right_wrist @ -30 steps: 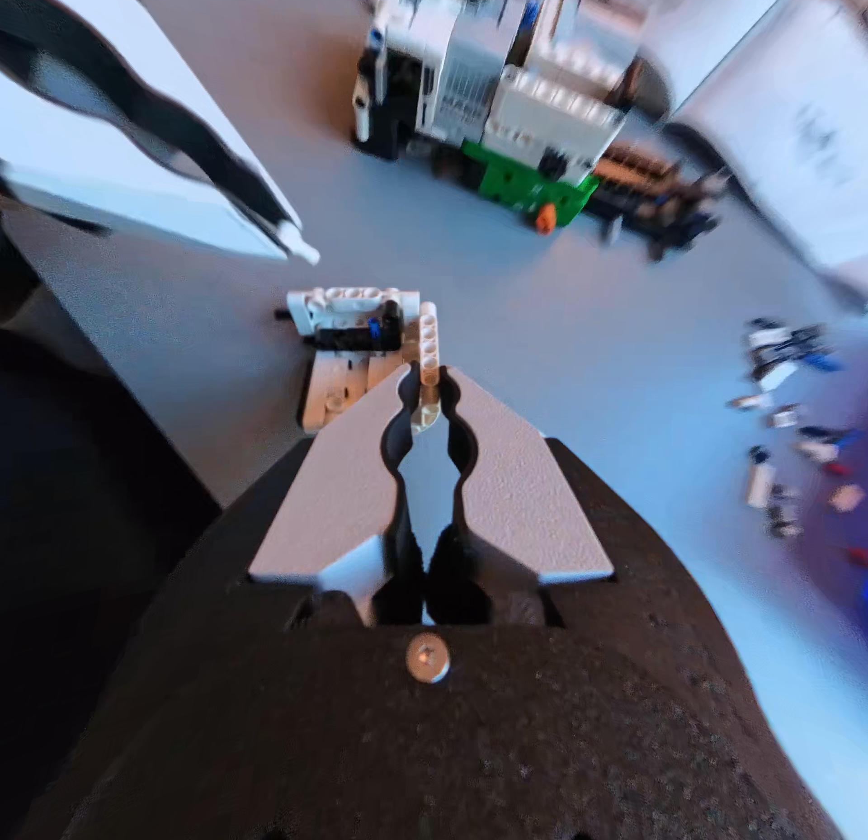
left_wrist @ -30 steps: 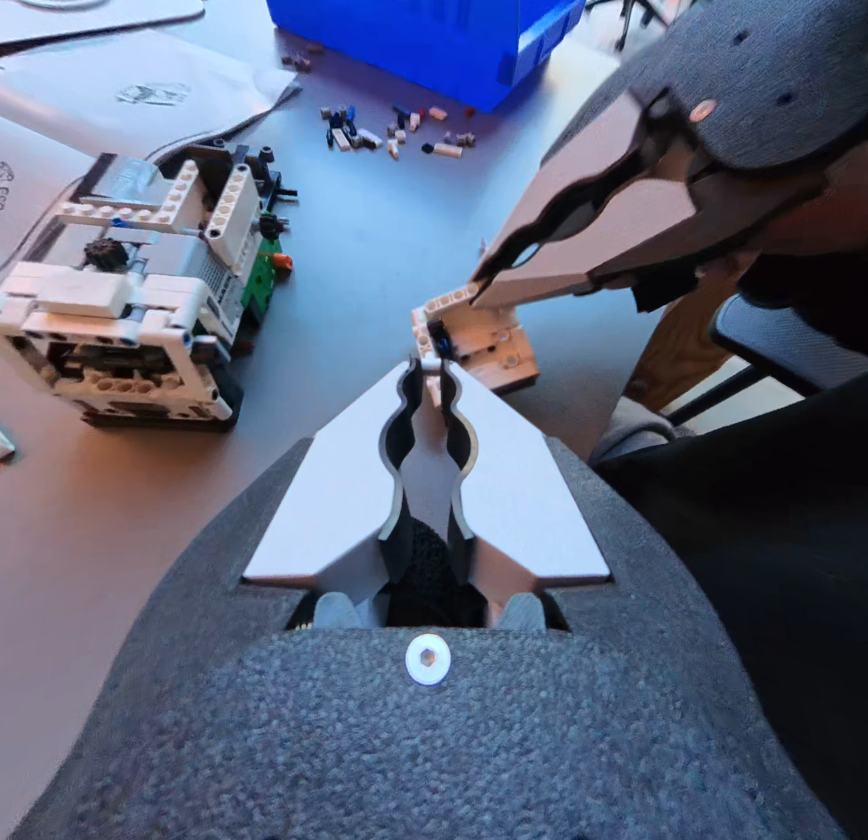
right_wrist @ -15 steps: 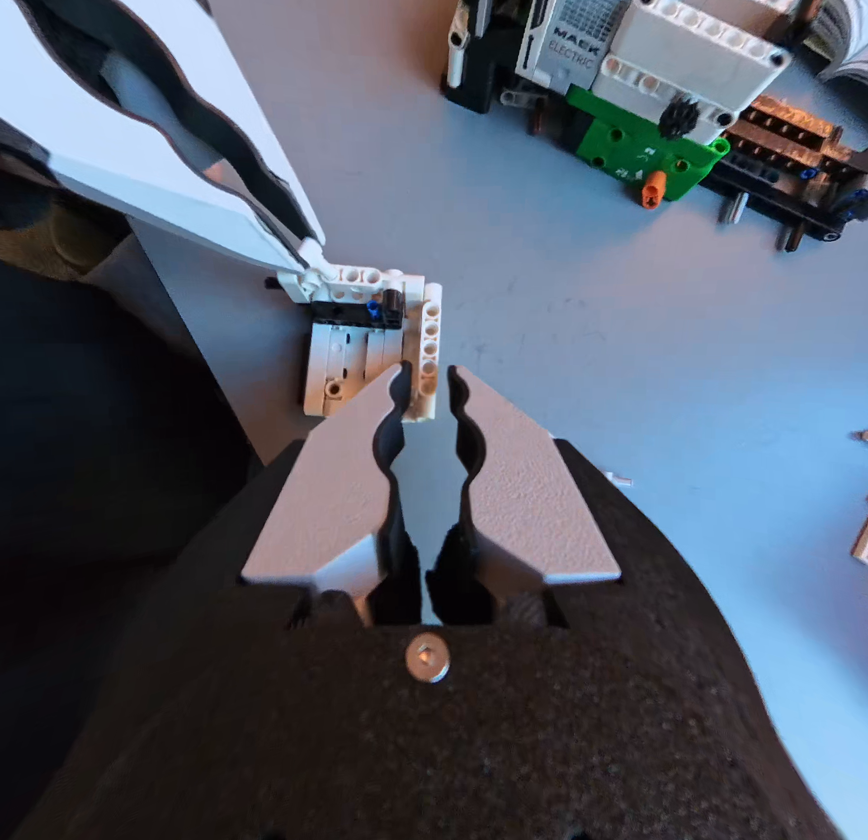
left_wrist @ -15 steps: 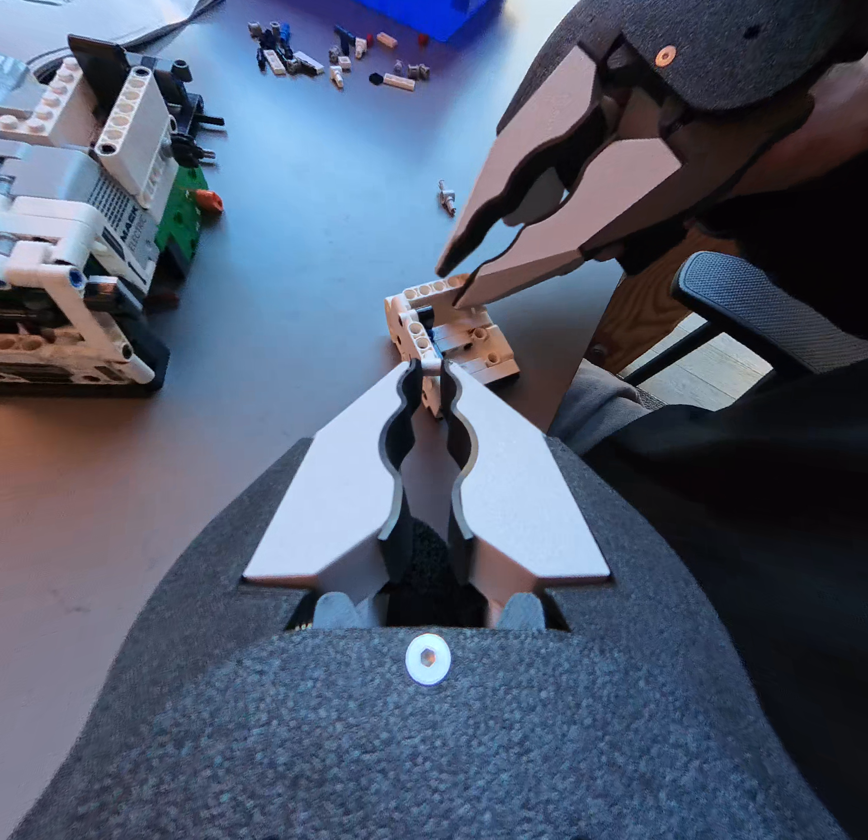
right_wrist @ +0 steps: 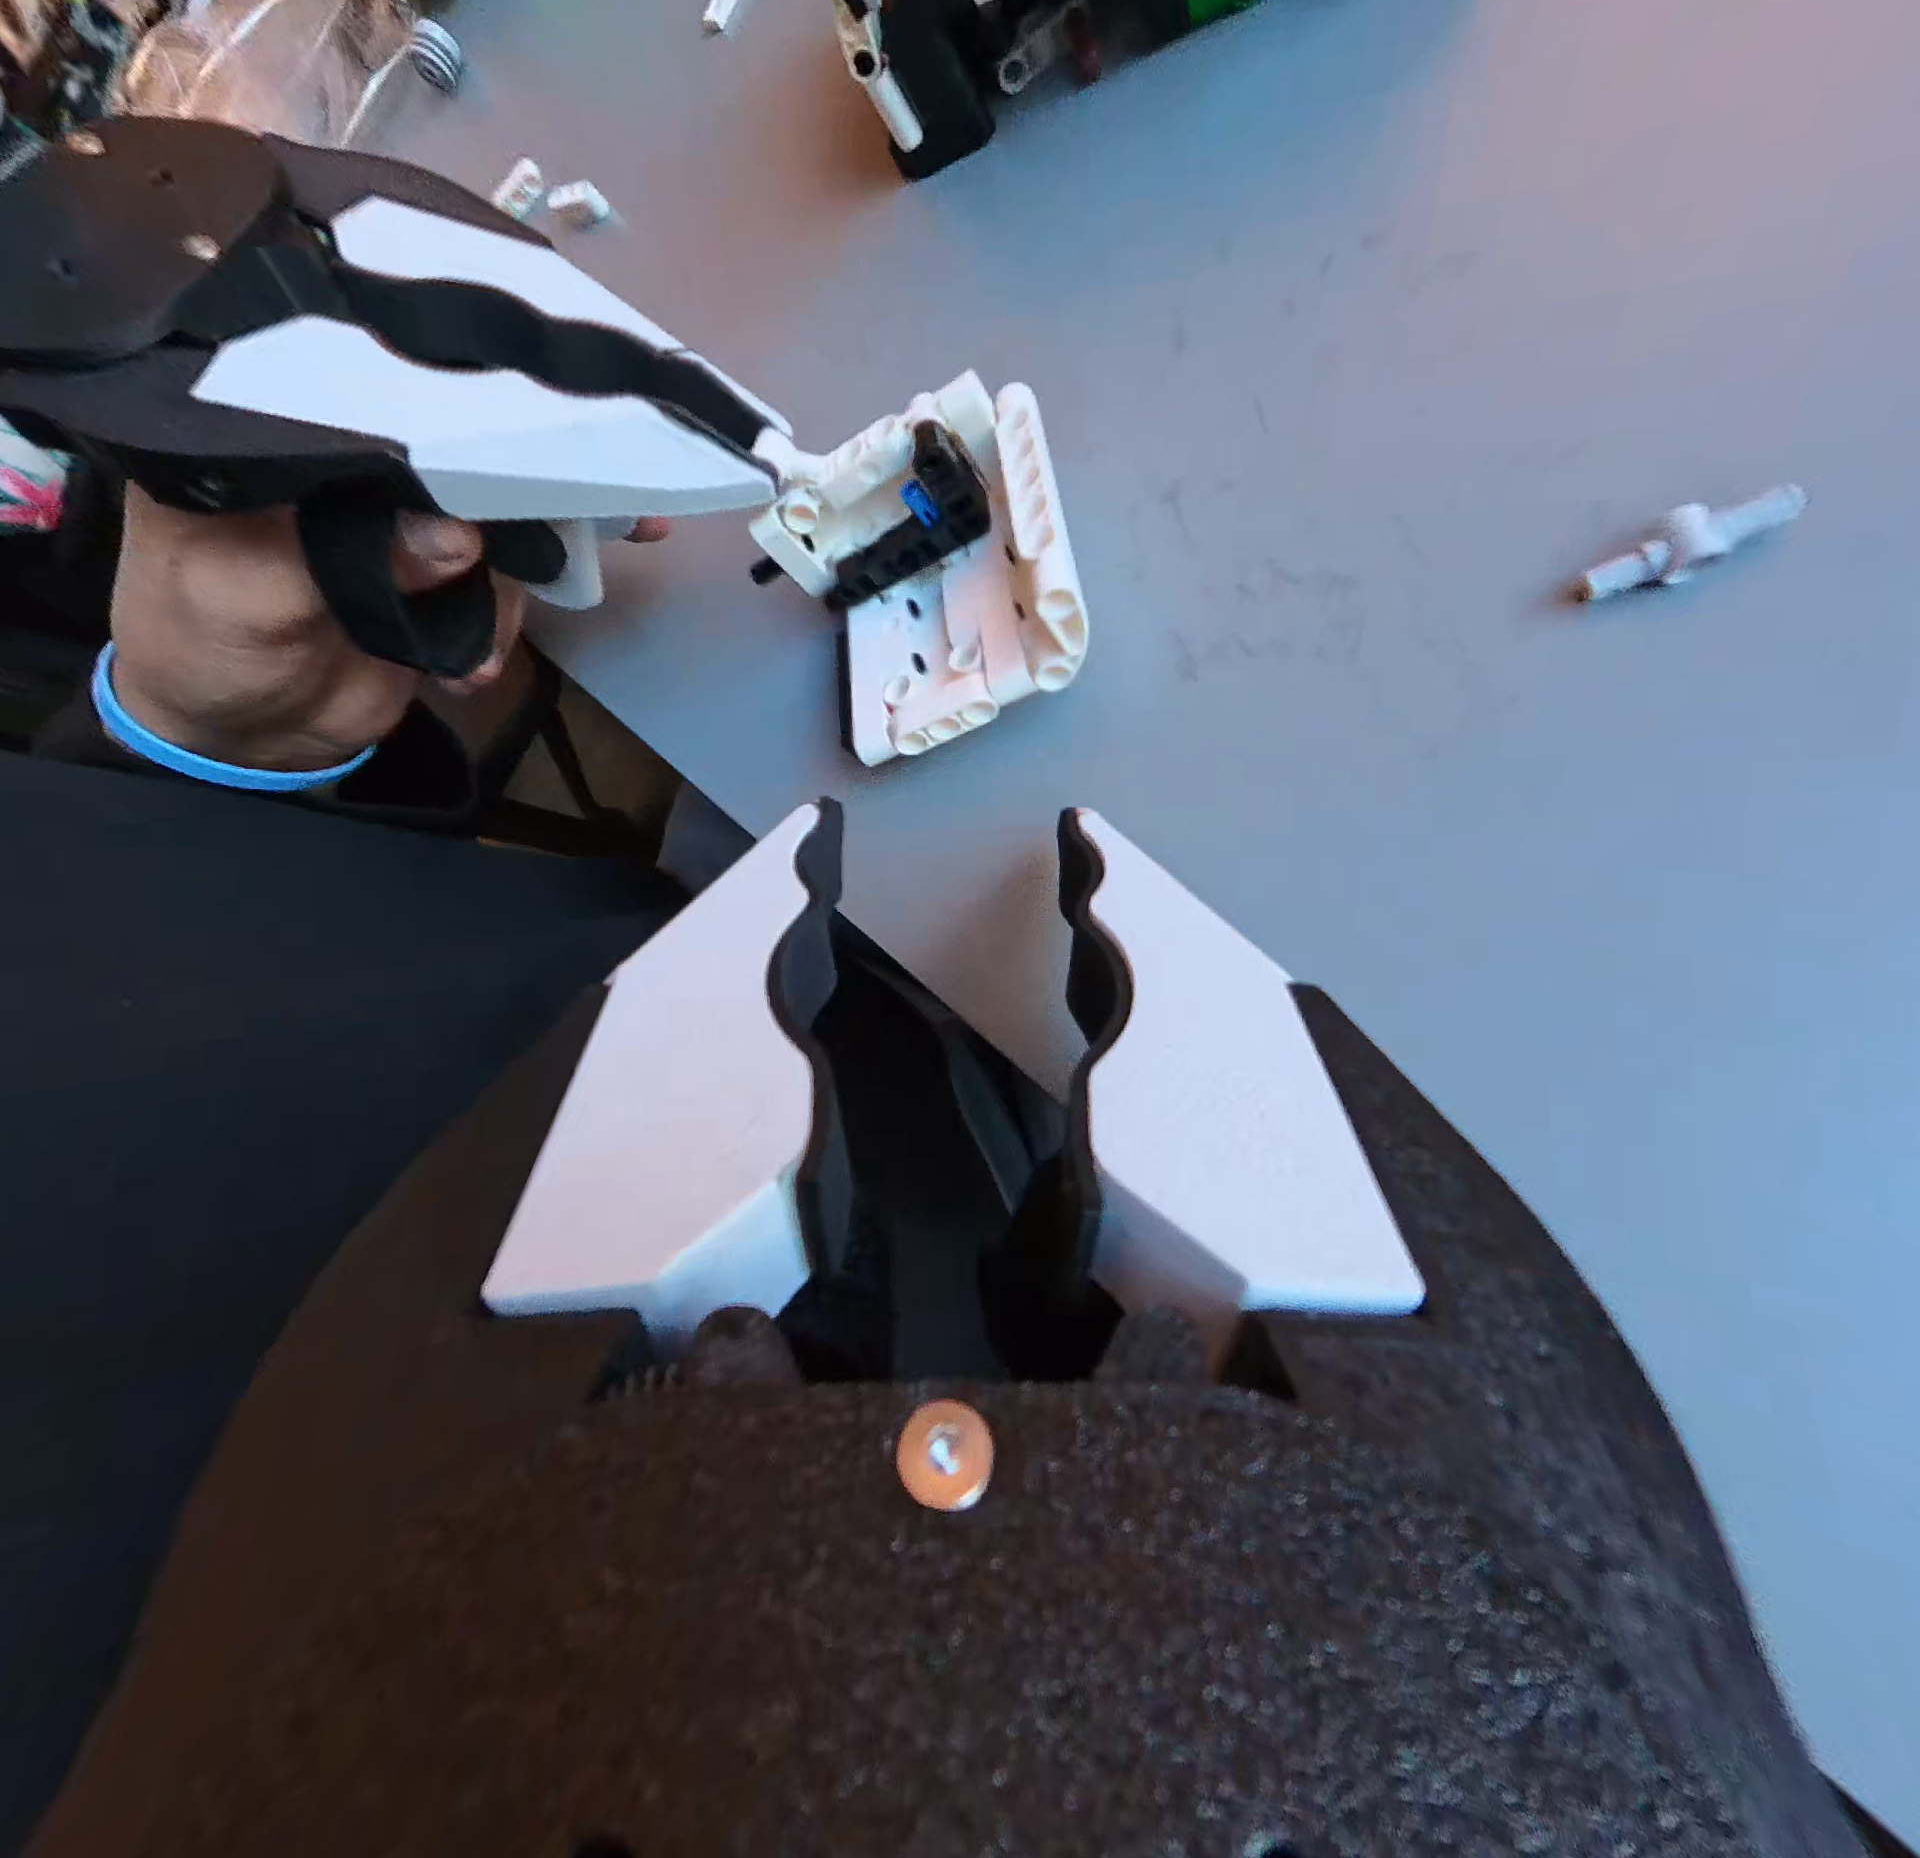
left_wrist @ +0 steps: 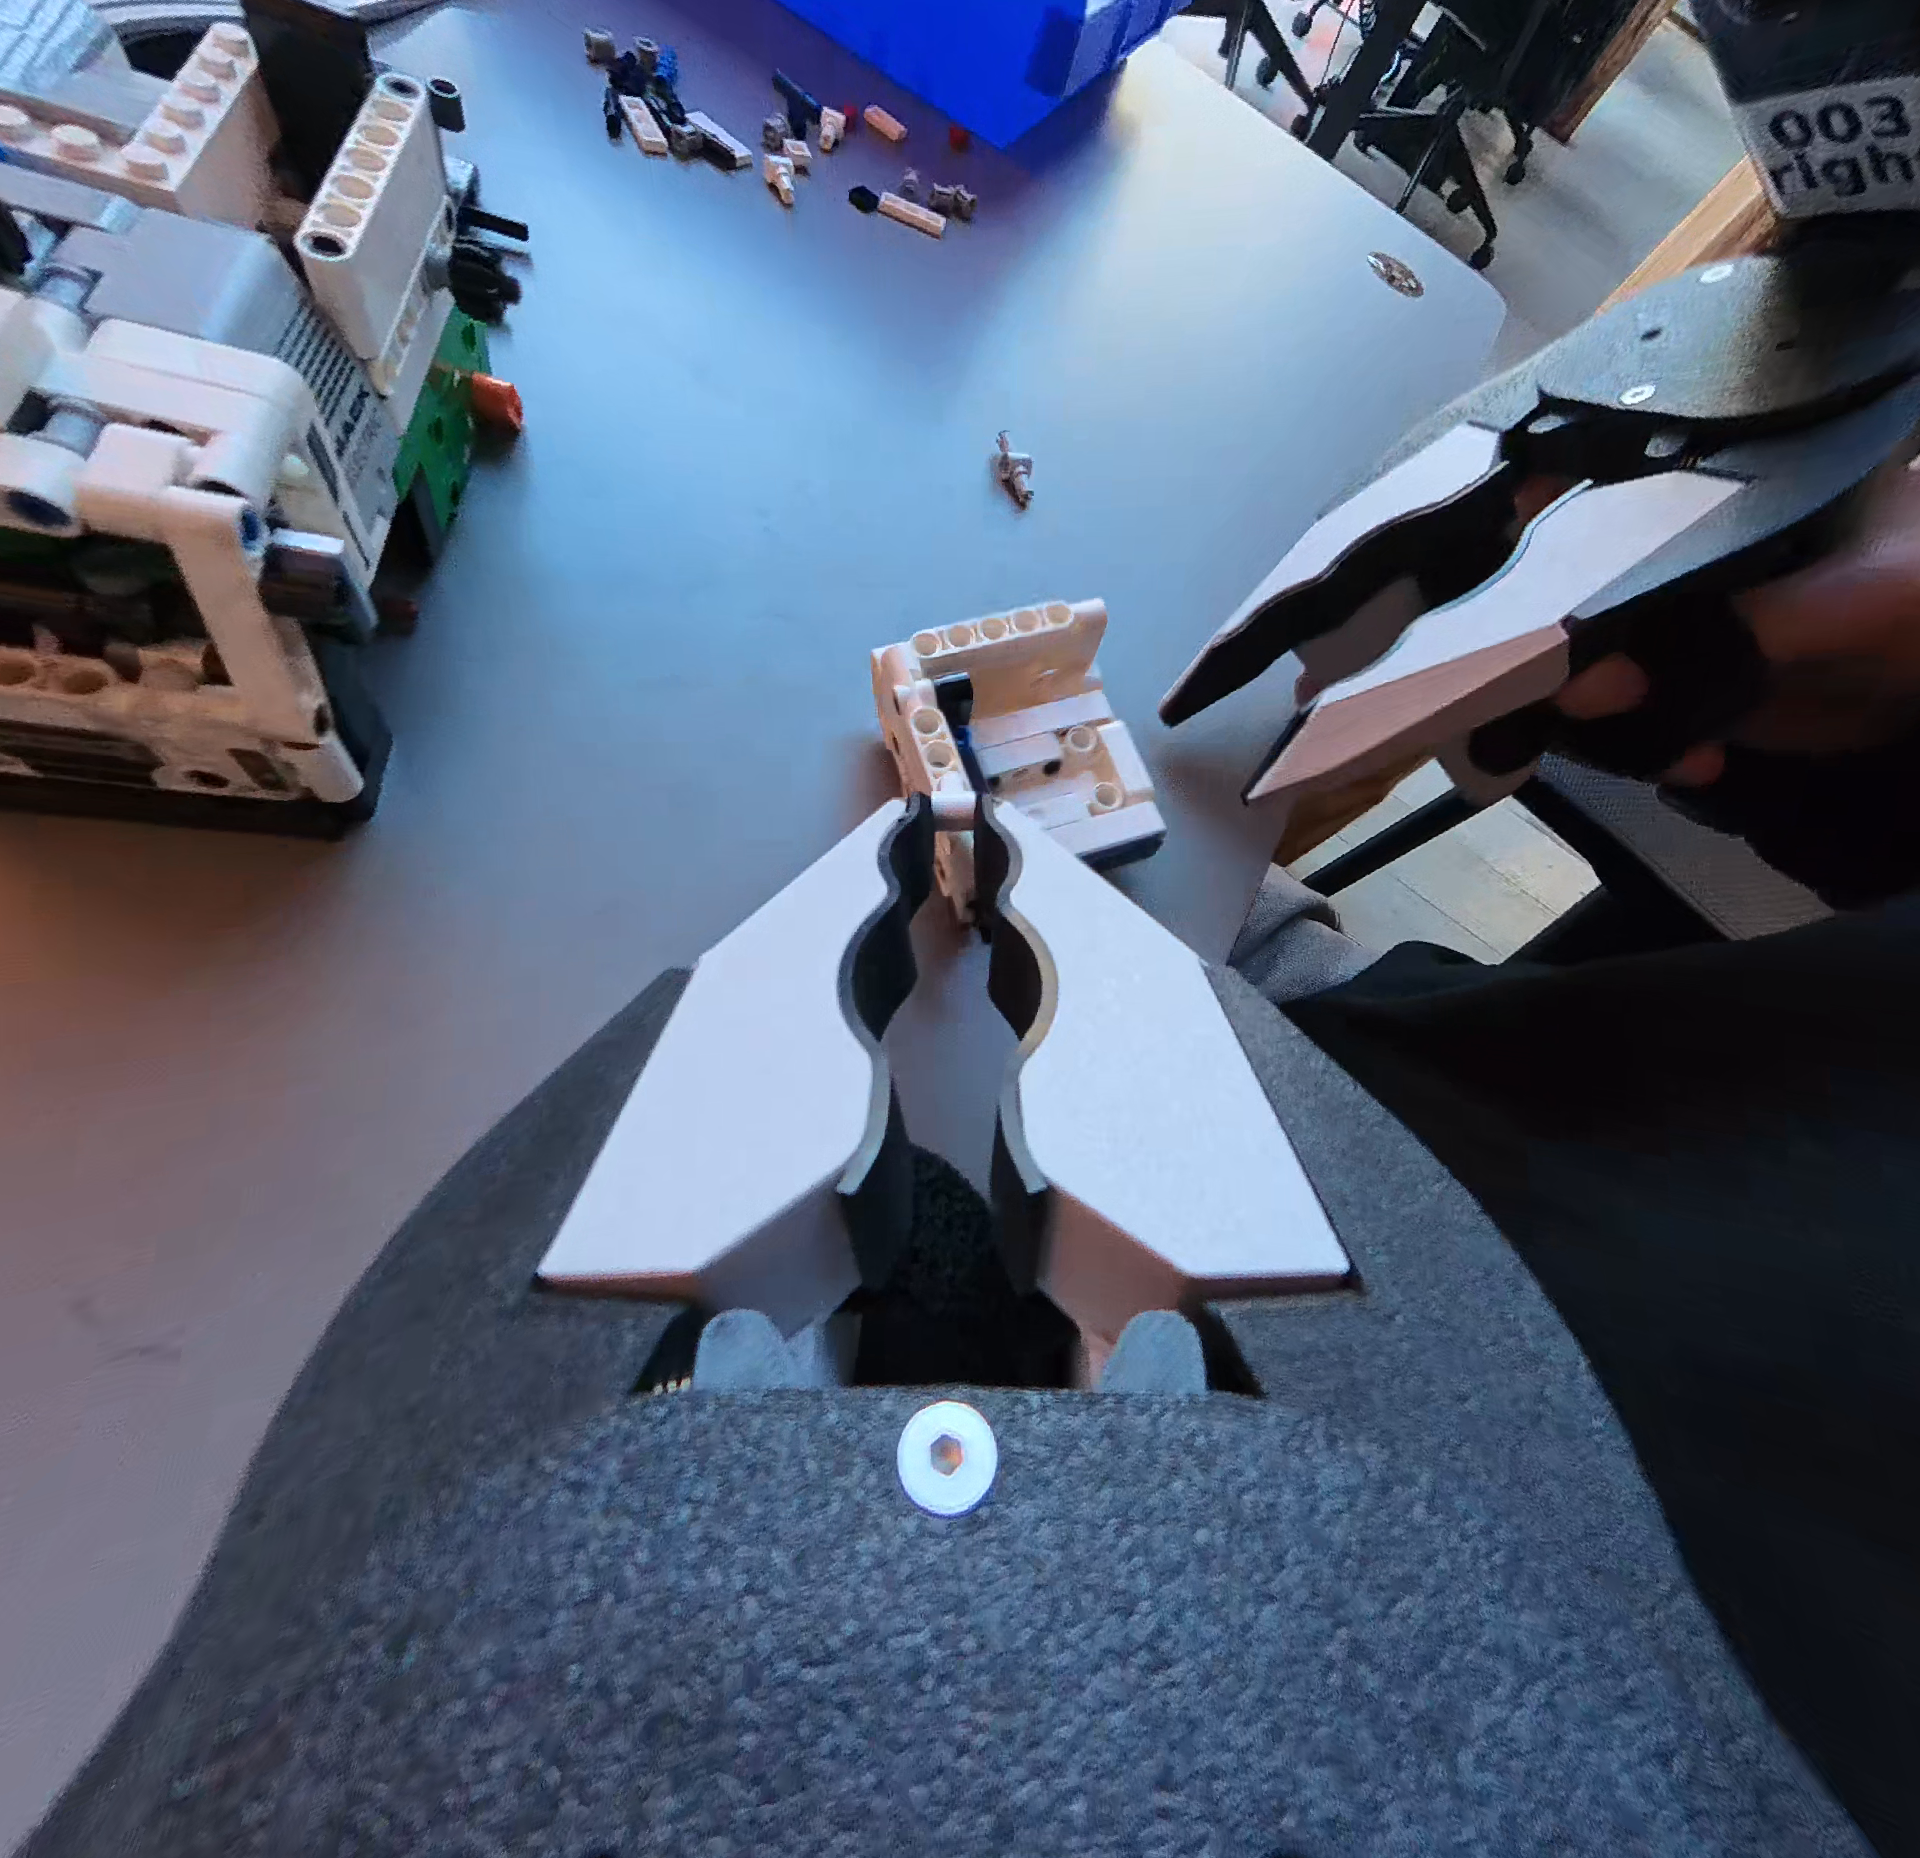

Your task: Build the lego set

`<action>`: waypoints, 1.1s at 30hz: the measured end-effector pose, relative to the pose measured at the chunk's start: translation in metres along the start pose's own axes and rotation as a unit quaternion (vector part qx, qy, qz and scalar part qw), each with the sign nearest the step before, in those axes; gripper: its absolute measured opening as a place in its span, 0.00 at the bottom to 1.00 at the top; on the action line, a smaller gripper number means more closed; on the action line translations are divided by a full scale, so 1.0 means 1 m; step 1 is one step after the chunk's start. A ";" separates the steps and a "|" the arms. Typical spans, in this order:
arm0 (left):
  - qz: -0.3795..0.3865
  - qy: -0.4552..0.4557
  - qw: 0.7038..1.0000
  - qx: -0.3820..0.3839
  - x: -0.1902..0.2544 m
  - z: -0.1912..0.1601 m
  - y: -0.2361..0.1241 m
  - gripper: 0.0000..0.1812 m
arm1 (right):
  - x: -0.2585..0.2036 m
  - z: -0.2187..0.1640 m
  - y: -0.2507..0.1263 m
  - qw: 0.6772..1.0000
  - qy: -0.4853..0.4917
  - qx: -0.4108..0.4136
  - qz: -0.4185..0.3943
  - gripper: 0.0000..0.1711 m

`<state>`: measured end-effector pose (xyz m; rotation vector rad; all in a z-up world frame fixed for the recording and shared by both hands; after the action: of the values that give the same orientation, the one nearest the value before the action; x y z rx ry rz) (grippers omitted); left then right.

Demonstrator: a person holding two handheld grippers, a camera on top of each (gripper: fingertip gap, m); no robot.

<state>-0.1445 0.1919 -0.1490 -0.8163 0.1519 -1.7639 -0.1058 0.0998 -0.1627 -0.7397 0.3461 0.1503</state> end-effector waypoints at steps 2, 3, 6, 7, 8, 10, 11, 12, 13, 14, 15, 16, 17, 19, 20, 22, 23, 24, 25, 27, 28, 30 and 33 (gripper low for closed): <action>0.003 -0.008 1.000 -0.001 -0.006 0.000 -0.002 0.03 | -0.004 0.008 0.007 1.000 0.012 0.013 0.003 0.25; 0.004 -0.012 1.000 -0.003 -0.009 0.000 -0.002 0.03 | -0.006 0.011 0.011 1.000 0.014 0.017 0.004 0.26; -0.013 -0.022 1.000 0.000 -0.008 0.001 -0.005 0.03 | -0.011 0.025 0.021 0.999 0.030 0.041 0.011 0.26; -0.012 -0.021 1.000 0.001 -0.009 0.002 -0.006 0.04 | -0.010 0.032 0.023 0.997 0.046 0.056 0.012 0.25; -0.010 -0.018 1.000 -0.001 -0.010 0.002 -0.006 0.04 | -0.008 0.038 0.024 0.996 0.062 0.067 0.012 0.27; -0.007 -0.015 1.000 -0.006 -0.011 0.001 -0.005 0.04 | -0.002 0.041 0.025 0.996 0.070 0.059 0.006 0.23; -0.006 -0.016 1.000 -0.010 -0.013 0.001 -0.004 0.04 | 0.001 0.042 0.025 0.996 0.071 0.053 -0.003 0.20; -0.005 -0.018 1.000 -0.013 -0.013 0.000 -0.003 0.04 | 0.003 0.043 0.025 0.997 0.067 0.047 -0.007 0.16; -0.005 -0.017 1.000 -0.016 -0.013 -0.001 -0.003 0.04 | 0.004 0.043 0.027 0.997 0.062 0.038 -0.012 0.11; -0.004 -0.014 1.000 -0.017 -0.012 -0.001 -0.002 0.04 | 0.006 0.043 0.030 0.998 0.056 0.028 -0.016 0.10; -0.001 -0.011 1.000 -0.016 -0.012 -0.001 -0.002 0.04 | 0.007 0.044 0.032 0.998 0.054 0.022 -0.020 0.09; -0.001 -0.009 1.000 -0.017 -0.012 -0.001 -0.001 0.04 | 0.010 0.046 0.032 0.998 0.056 0.022 -0.022 0.08; -0.001 -0.008 1.000 -0.018 -0.012 -0.001 -0.001 0.04 | 0.011 0.049 0.032 0.998 0.058 0.023 -0.020 0.06; -0.001 -0.010 1.000 -0.004 -0.011 0.002 -0.003 0.03 | 0.010 0.058 0.030 0.998 0.040 0.043 -0.023 0.05; -0.001 -0.014 1.000 0.010 -0.011 0.006 -0.004 0.03 | 0.010 0.061 0.030 0.998 0.010 0.047 -0.036 0.05; 0.001 -0.021 0.999 0.031 -0.011 0.011 -0.006 0.03 | 0.009 0.069 0.027 0.995 -0.054 0.055 -0.070 0.04; 0.004 -0.026 0.999 0.044 -0.012 0.014 -0.007 0.03 | 0.009 0.074 0.026 0.991 -0.082 0.064 -0.083 0.04; 0.005 -0.030 0.998 0.053 -0.013 0.017 -0.008 0.03 | 0.008 0.078 0.025 0.987 -0.109 0.072 -0.095 0.04; 0.006 -0.034 0.998 0.056 -0.015 0.019 -0.007 0.03 | 0.008 0.080 0.025 0.983 -0.132 0.070 -0.105 0.04; 0.003 -0.043 0.998 0.047 -0.017 0.018 -0.005 0.04 | 0.010 0.077 0.026 0.981 -0.148 0.039 -0.116 0.05; -0.001 -0.046 0.998 0.041 -0.017 0.017 -0.004 0.04 | 0.011 0.076 0.026 0.982 -0.145 0.027 -0.115 0.05; -0.011 -0.054 0.998 0.038 -0.013 0.017 -0.007 0.03 | 0.016 0.069 0.025 0.981 -0.149 -0.027 -0.124 0.04; -0.022 -0.040 0.998 0.054 -0.005 0.024 -0.015 0.03 | 0.015 0.064 0.021 0.965 -0.202 -0.118 -0.116 0.04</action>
<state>-0.1417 0.2084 -0.1258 -0.8165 -0.0141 -1.7621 -0.0809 0.1591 -0.1377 -0.9566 -0.1522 0.1173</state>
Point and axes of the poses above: each gripper's, where its closed fingertips meet, y out along the fingers, z out of its top, x = y × z across the jaws, the point moved 2 cm from there along -y, back along the fingers, and after that the axes turned 10 degrees about -y, right-handed, at the moved point
